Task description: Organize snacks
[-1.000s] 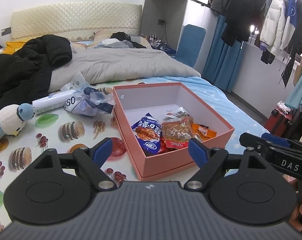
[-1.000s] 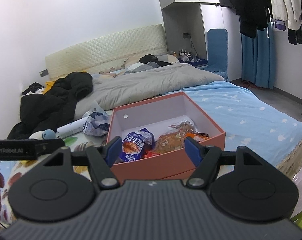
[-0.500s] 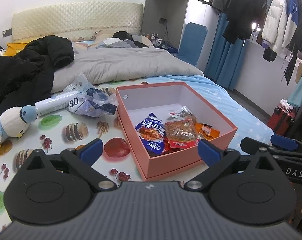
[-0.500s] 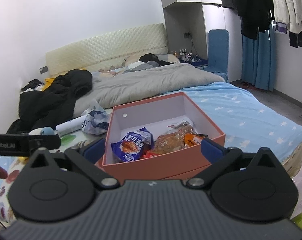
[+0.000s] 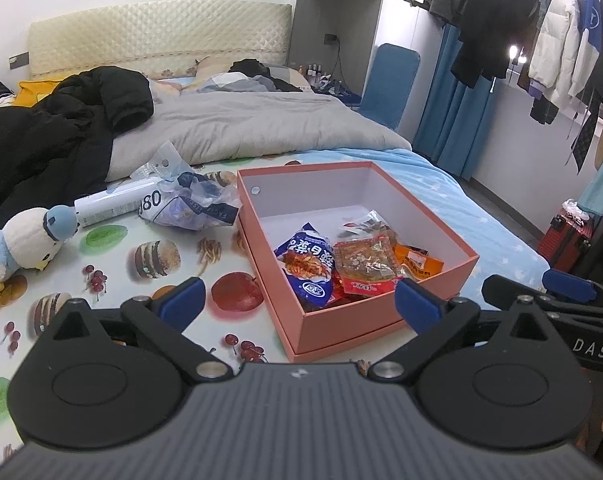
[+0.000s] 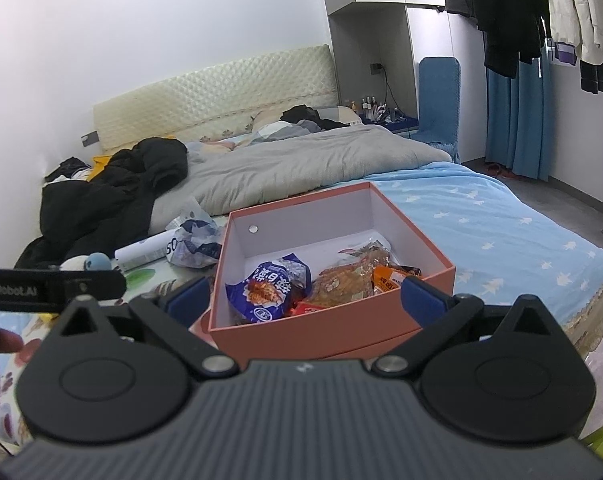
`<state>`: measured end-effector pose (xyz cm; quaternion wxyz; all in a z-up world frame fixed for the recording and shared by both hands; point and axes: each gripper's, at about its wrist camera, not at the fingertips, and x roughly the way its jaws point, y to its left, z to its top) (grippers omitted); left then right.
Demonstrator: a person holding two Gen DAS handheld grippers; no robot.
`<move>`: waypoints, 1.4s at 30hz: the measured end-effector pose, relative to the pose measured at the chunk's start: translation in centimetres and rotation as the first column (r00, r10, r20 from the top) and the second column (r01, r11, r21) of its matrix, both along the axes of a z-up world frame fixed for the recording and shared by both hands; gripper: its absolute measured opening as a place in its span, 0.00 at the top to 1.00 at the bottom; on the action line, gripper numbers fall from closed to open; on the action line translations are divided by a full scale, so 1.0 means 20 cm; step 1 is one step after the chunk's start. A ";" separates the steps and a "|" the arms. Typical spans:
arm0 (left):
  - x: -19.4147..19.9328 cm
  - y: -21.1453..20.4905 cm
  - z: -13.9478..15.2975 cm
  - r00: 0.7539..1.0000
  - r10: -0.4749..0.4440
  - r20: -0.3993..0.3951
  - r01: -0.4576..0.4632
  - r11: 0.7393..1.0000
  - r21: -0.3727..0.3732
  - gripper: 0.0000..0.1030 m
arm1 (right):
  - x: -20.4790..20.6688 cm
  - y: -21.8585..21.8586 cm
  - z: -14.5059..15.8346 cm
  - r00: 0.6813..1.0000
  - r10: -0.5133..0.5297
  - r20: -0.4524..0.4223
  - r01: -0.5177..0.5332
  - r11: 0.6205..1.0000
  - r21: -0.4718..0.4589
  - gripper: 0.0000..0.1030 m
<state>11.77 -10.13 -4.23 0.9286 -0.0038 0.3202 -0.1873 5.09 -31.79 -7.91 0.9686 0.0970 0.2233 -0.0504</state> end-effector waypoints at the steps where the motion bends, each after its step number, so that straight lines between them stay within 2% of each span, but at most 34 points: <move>1: 0.00 0.00 0.00 1.000 0.003 0.003 -0.003 1.000 0.006 0.01 | 0.00 0.00 0.00 1.000 0.000 0.000 0.000 1.000 0.000 0.00; 13: -0.02 0.01 0.01 1.000 0.015 0.025 -0.015 1.000 0.017 0.01 | 0.00 0.00 0.00 1.000 0.001 0.003 -0.001 1.000 0.002 0.00; 42: -0.03 0.03 -0.01 1.000 0.025 0.011 -0.025 1.000 0.005 0.01 | 0.00 0.01 0.01 1.000 0.000 -0.004 0.000 1.000 0.006 0.00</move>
